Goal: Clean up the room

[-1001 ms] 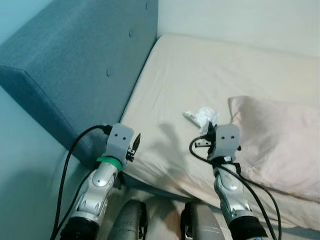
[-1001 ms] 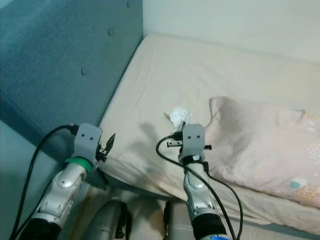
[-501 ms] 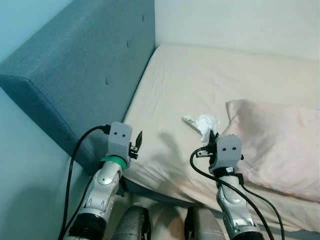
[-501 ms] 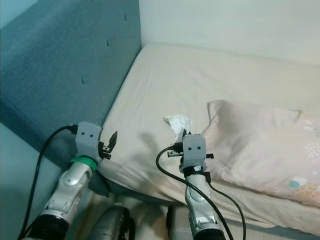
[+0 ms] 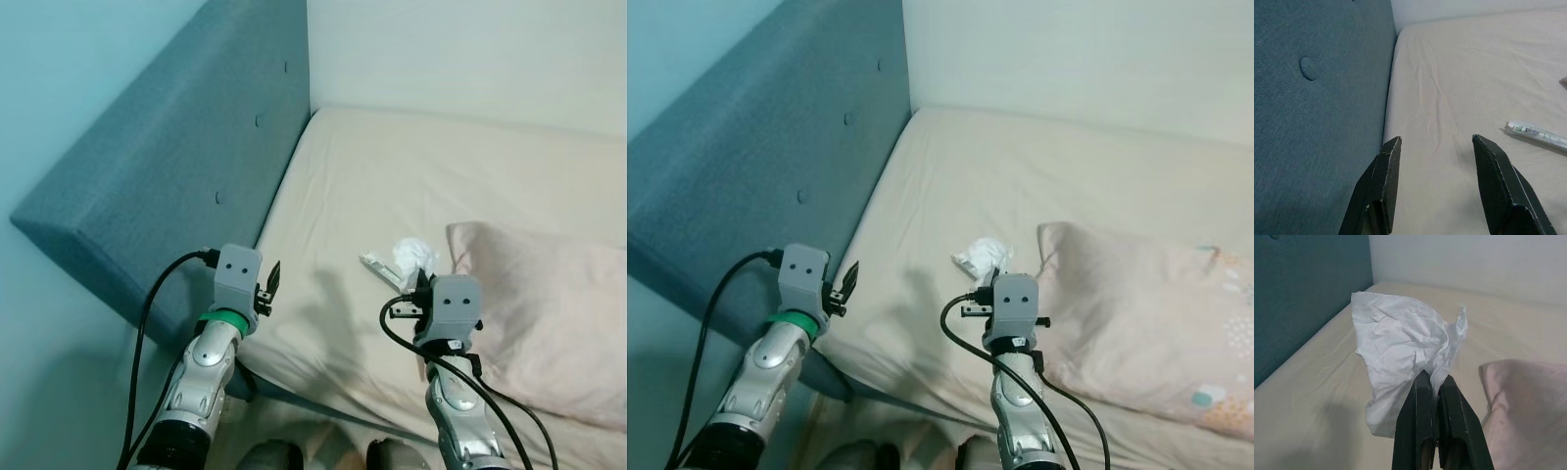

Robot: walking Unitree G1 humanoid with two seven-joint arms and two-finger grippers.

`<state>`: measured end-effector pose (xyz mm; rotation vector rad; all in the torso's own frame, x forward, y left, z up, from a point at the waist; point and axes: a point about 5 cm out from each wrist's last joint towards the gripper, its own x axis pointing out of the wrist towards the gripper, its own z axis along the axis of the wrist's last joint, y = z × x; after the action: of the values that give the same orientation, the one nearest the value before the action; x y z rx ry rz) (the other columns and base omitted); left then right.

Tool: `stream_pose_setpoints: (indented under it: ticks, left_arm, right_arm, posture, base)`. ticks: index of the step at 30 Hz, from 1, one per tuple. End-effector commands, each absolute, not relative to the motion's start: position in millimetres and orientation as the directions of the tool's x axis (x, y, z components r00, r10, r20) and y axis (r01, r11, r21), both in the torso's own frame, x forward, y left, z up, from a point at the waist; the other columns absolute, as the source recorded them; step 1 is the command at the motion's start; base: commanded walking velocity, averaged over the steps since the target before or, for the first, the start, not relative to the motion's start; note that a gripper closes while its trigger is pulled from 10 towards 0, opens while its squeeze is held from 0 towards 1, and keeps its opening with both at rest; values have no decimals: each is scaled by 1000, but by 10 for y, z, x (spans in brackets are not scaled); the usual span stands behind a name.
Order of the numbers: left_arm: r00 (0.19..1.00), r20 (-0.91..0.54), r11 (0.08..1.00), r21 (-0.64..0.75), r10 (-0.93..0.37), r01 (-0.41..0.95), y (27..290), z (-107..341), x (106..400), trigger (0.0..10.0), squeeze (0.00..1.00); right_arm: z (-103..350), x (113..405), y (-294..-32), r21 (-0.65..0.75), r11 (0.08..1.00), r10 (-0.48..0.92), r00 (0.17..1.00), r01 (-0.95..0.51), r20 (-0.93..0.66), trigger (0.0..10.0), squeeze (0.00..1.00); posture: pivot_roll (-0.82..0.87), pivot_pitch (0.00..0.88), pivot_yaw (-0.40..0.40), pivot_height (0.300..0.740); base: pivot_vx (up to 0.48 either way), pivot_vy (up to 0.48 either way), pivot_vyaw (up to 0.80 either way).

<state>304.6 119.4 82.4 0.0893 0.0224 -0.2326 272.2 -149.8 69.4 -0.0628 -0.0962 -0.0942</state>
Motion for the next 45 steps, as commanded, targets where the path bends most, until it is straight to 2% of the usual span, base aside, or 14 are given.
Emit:
stream_pose_setpoints:
  ticks: [1,7,13,19,21,23,25,28,34,40,45]
  left_arm:
    - [971,-81,969,84,-224,231,1235,704,2994,10000,0]
    - [967,-132,968,101,-217,231,1273,606,2956,10000,0]
    - [963,-156,966,107,-218,236,1304,550,2939,10000,0]
    - [931,-240,947,105,-273,305,1316,403,2875,10000,0]
    - [849,-367,888,111,-381,447,1305,198,2755,10000,0]
    - [769,-468,839,101,-435,535,1321,21,2643,10000,0]
    - [695,-576,805,102,-431,584,1378,-197,2501,10000,0]
    - [653,-634,783,117,-414,610,1417,-317,2404,10000,0]
    - [652,-626,800,74,-428,595,1363,-330,2376,10000,0]
    - [698,-635,874,71,-332,480,1384,-409,2368,10000,0]
    - [675,-656,882,31,-337,470,1373,-452,2330,10000,0]
  right_arm:
    - [571,2661,-1505,-22,994,-109,994,110,30,10000,0]
    - [442,2628,-1471,22,996,-82,996,83,-44,10000,0]
    - [376,2620,-1453,6,998,-59,994,59,-90,10000,0]
    - [253,2584,-1452,5,999,-42,987,43,-155,10000,0]
    - [31,2519,-1443,0,1000,13,955,-13,-297,10000,0]
    - [-134,2450,-1425,7,997,71,915,-74,-398,10000,0]
    - [-284,2363,-1415,-8,992,107,878,-125,-467,10000,0]
    - [-379,2297,-1413,-25,988,118,849,-152,-514,10000,0]
    - [-421,2264,-1382,-2,985,145,830,-173,-539,10000,0]
    - [-460,2262,-1323,5,973,194,806,-230,-560,10000,0]
    - [-485,2256,-1335,-2,969,202,793,-248,-575,10000,0]
  posture:
    - [44,40,112,740]
    - [47,37,114,740]
    - [47,37,113,740]
    - [52,40,109,740]
    - [54,45,104,740]
    - [56,50,97,740]
    - [53,56,100,740]
    - [51,58,102,740]
    - [50,74,91,740]
    - [48,86,71,740]
    - [50,89,61,740]
  base:
    - [0,0,0]
    - [0,0,0]
    - [0,0,0]
    - [0,0,800]
    - [0,0,800]
    - [0,0,800]
    - [0,0,800]
    - [0,0,800]
    - [0,0,800]
    - [0,0,800]
    - [0,0,800]
